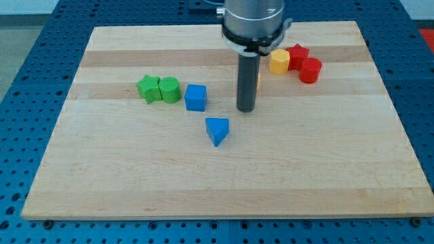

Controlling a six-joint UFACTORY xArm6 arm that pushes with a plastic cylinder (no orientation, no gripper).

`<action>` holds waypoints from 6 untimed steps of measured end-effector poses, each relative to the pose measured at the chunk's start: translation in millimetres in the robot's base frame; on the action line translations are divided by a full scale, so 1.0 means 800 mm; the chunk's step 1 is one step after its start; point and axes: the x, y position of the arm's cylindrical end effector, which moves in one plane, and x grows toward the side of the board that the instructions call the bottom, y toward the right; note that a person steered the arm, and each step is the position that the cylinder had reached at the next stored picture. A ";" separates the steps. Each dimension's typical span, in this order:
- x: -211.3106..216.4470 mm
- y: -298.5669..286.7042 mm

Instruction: Slide the yellow heart towards the group of blocks

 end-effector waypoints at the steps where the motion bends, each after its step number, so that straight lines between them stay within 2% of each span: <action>1: -0.005 -0.035; 2: -0.042 -0.066; 3: -0.088 -0.066; 4: -0.087 -0.047; 6: -0.052 -0.032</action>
